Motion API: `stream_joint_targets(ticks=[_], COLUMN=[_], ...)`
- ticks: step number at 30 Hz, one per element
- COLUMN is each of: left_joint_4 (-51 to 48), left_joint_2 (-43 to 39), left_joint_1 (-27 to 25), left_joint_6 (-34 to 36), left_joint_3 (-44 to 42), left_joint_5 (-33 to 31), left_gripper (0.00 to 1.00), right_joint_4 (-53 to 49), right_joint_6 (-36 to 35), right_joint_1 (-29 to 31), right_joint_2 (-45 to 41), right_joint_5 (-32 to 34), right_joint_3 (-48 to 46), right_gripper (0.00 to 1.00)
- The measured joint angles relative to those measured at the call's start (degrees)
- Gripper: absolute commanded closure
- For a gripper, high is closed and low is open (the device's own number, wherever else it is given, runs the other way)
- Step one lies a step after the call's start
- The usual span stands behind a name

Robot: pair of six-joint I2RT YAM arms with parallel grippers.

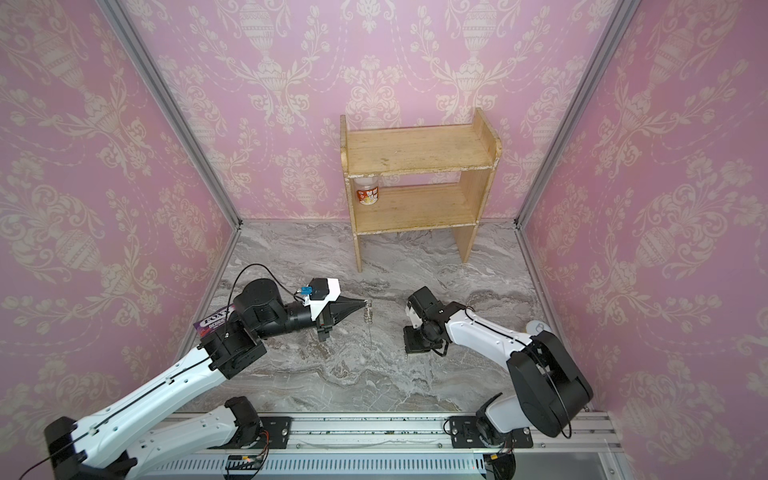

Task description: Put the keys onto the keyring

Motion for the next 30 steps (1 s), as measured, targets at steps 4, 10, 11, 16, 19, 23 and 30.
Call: stream_joint_targets(ticks=[4, 10, 11, 16, 19, 23, 30], left_joint_4=[-0.24, -0.33, -0.33, -0.37, -0.39, -0.39, -0.79], left_joint_2=[0.00, 0.00, 0.00, 0.00, 0.00, 0.02, 0.02], left_joint_1=[0.00, 0.00, 0.00, 0.00, 0.00, 0.00, 0.00], left_joint_6=[0.24, 0.44, 0.46, 0.68, 0.70, 0.90, 1.33], left_joint_3=[0.00, 0.00, 0.00, 0.00, 0.00, 0.00, 0.00], left_joint_5=[0.00, 0.00, 0.00, -0.02, -0.02, -0.07, -0.72], left_gripper=[1.00, 1.00, 1.00, 1.00, 1.00, 1.00, 1.00], right_joint_4=[1.99, 3.39, 3.89, 5.51, 6.69, 8.02, 8.33], right_joint_6=[2.47, 2.62, 2.58, 1.73, 0.61, -1.81, -6.49], right_joint_1=[0.00, 0.11, 0.28, 1.97, 2.36, 2.97, 3.74], right_joint_2=[-1.40, -2.16, -1.84, -0.96, -1.03, -1.03, -1.01], right_joint_5=[-1.57, -1.66, -1.75, -1.75, -2.29, -3.37, -3.17], right_joint_3=[-0.02, -0.28, -0.66, -2.99, -3.76, -3.65, 0.57], right_gripper=[1.00, 1.00, 1.00, 1.00, 1.00, 1.00, 1.00])
